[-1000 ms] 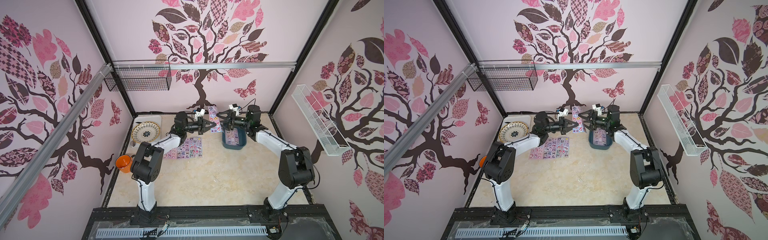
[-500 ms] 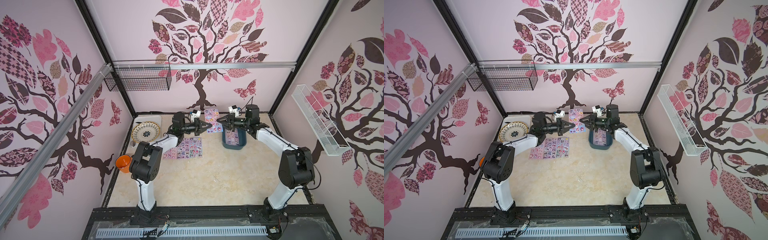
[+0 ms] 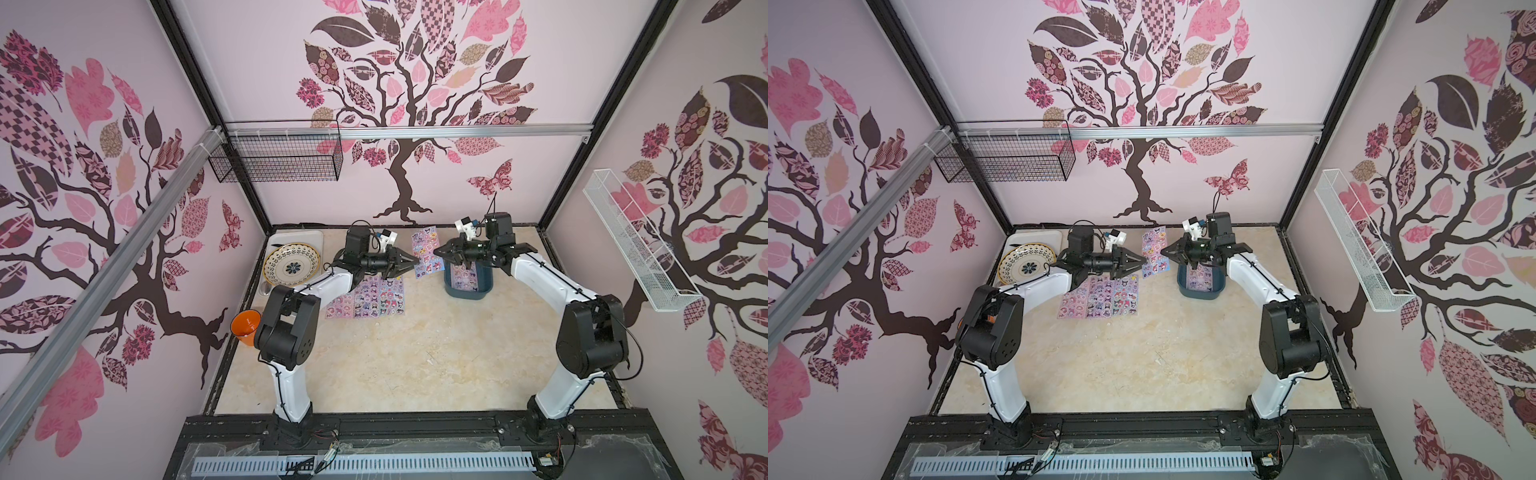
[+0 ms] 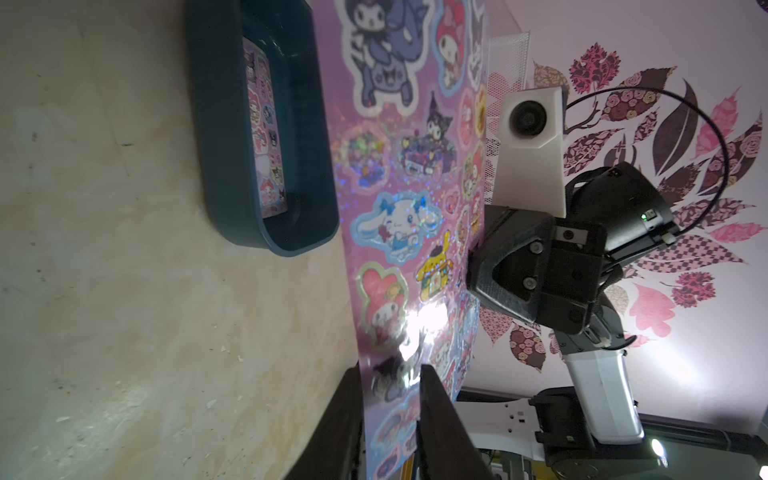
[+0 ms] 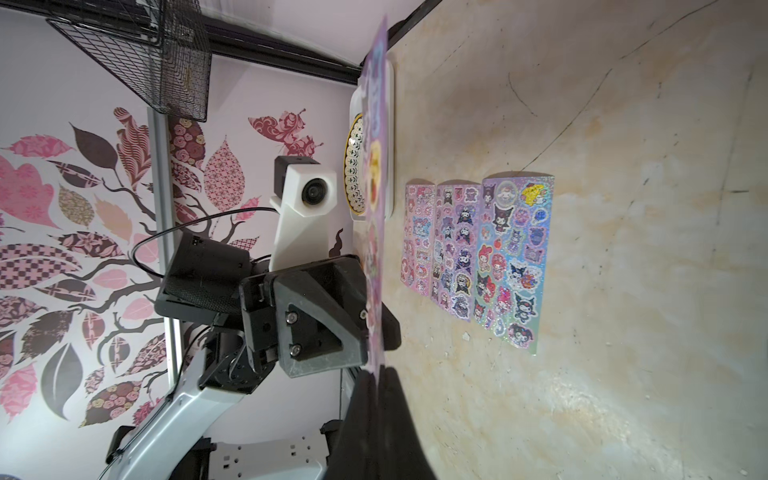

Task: Take the stickers out of the storage box
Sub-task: Place the sticker at the center of the board.

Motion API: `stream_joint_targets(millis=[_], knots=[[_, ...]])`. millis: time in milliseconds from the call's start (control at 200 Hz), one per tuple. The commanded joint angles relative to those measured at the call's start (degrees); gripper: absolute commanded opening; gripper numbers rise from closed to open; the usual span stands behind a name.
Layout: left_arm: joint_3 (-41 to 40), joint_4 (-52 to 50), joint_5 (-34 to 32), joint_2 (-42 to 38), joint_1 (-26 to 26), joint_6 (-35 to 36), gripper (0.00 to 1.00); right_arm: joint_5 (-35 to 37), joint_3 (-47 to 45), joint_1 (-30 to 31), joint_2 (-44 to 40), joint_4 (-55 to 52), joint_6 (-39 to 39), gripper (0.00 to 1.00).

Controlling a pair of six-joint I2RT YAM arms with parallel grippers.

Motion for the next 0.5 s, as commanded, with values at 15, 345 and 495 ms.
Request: stream_joint_targets(millis=[15, 345, 495], knots=[[-1.53, -9.77, -2.87, -2.83, 3.84, 6.97, 0.32, 4.67, 1.14, 1.63, 2.85, -4.87, -4.64, 0.00], [0.23, -18.06, -3.82, -4.29, 7.86, 14.76, 0.33, 5.51, -0.06, 7.66, 11.35, 0.11, -3.34, 0.00], [0.00, -20.75, -4.18, -3.27, 7.85, 18.05, 0.33, 9.54, -2.31, 7.65, 13.45, -0.65, -5.55, 0.00]])
